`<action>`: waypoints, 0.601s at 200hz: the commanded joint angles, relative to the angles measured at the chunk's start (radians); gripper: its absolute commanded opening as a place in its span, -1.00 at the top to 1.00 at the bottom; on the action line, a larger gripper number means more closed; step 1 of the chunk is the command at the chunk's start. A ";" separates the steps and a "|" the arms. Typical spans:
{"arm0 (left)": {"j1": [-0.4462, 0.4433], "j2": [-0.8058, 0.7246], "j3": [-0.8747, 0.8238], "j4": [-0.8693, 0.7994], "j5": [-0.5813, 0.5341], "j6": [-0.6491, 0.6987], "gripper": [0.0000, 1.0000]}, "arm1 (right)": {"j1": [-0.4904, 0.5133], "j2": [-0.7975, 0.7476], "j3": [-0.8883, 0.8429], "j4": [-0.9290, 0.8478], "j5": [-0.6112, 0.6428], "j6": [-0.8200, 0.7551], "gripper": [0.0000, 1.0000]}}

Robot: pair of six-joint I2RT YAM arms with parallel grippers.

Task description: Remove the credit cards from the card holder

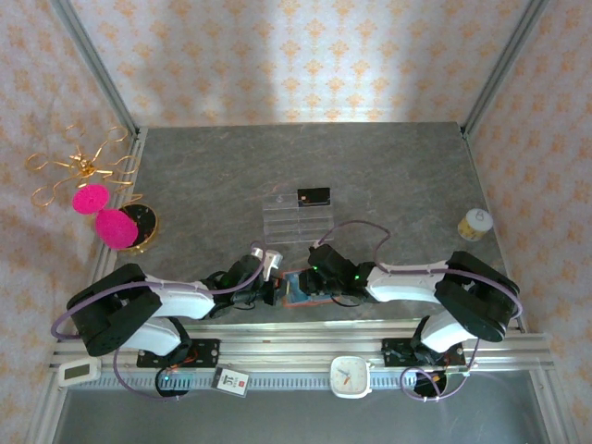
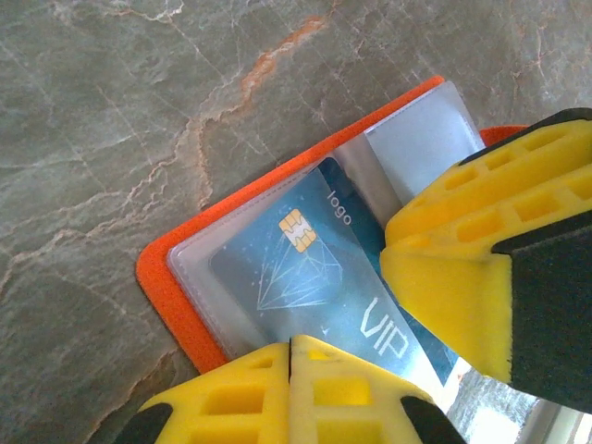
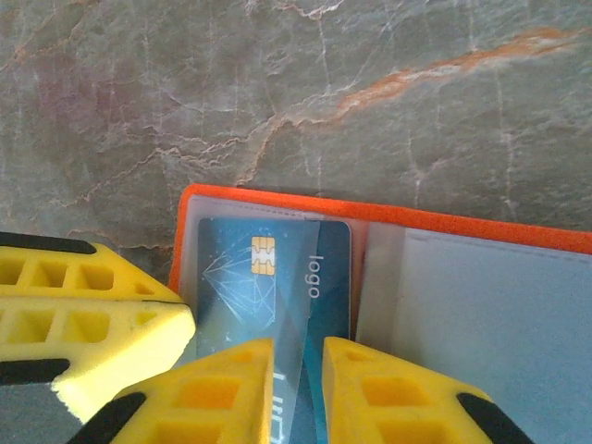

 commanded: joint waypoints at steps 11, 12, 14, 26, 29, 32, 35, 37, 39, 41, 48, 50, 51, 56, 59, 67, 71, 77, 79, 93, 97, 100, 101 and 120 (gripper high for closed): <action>0.017 0.019 0.010 -0.016 0.015 0.024 1.00 | 0.018 -0.023 0.019 -0.062 0.062 -0.014 0.55; 0.017 0.018 0.011 -0.016 0.016 0.024 1.00 | 0.019 -0.024 0.019 -0.061 0.061 -0.014 0.54; 0.018 0.017 0.012 -0.018 0.018 0.026 1.00 | 0.019 -0.025 0.021 -0.058 0.057 -0.017 0.54; 0.017 -0.003 0.022 -0.026 0.029 0.027 1.00 | 0.020 -0.039 0.028 -0.054 0.045 -0.029 0.53; 0.016 -0.010 0.024 -0.026 0.033 0.027 1.00 | 0.020 -0.043 0.030 -0.055 0.045 -0.030 0.53; 0.016 -0.017 0.025 -0.028 0.035 0.027 1.00 | 0.020 -0.049 0.030 -0.055 0.045 -0.031 0.53; 0.015 -0.027 0.027 -0.030 0.037 0.027 1.00 | 0.020 -0.054 0.030 -0.055 0.046 -0.034 0.53; 0.016 -0.033 0.028 -0.032 0.037 0.027 1.00 | 0.020 -0.058 0.032 -0.056 0.047 -0.037 0.53; 0.015 -0.039 0.031 -0.036 0.037 0.027 1.00 | 0.020 -0.062 0.033 -0.057 0.047 -0.038 0.53; 0.014 -0.046 0.032 -0.041 0.037 0.028 1.00 | 0.019 -0.065 0.033 -0.058 0.046 -0.039 0.53; 0.012 -0.066 0.039 -0.057 0.034 0.031 1.00 | 0.018 -0.077 0.032 -0.058 0.046 -0.043 0.52; 0.012 -0.073 0.041 -0.062 0.033 0.032 1.00 | 0.018 -0.080 0.032 -0.058 0.045 -0.043 0.52; 0.011 -0.076 0.043 -0.063 0.034 0.032 1.00 | 0.018 -0.082 0.032 -0.058 0.045 -0.043 0.52; 0.008 -0.087 0.046 -0.070 0.030 0.035 1.00 | 0.017 -0.089 0.030 -0.057 0.043 -0.045 0.52; 0.005 -0.094 0.048 -0.075 0.029 0.034 1.00 | 0.015 -0.091 0.030 -0.055 0.039 -0.046 0.52; -0.001 -0.101 0.054 -0.081 0.027 0.035 1.00 | 0.009 -0.098 0.028 -0.054 0.032 -0.046 0.51; -0.004 -0.103 0.057 -0.083 0.027 0.035 1.00 | 0.005 -0.100 0.025 -0.052 0.026 -0.044 0.51; -0.008 -0.101 0.062 -0.086 0.028 0.035 1.00 | 0.000 -0.100 0.020 -0.046 0.019 -0.044 0.51; -0.009 -0.099 0.064 -0.086 0.028 0.036 1.00 | -0.003 -0.100 0.019 -0.044 0.018 -0.044 0.51; -0.017 -0.078 0.070 -0.080 0.028 0.037 1.00 | -0.014 -0.093 0.010 -0.029 -0.002 -0.041 0.51; -0.018 -0.069 0.071 -0.072 0.028 0.036 1.00 | -0.016 -0.087 0.011 -0.027 -0.005 -0.039 0.51; -0.020 -0.063 0.069 -0.065 0.031 0.034 1.00 | -0.017 -0.082 0.010 -0.027 -0.005 -0.040 0.51; -0.019 -0.061 0.068 -0.062 0.031 0.034 1.00 | -0.017 -0.081 0.010 -0.028 -0.006 -0.040 0.51; -0.019 -0.013 0.064 -0.034 0.034 0.027 1.00 | -0.021 -0.049 0.010 -0.026 -0.006 -0.042 0.51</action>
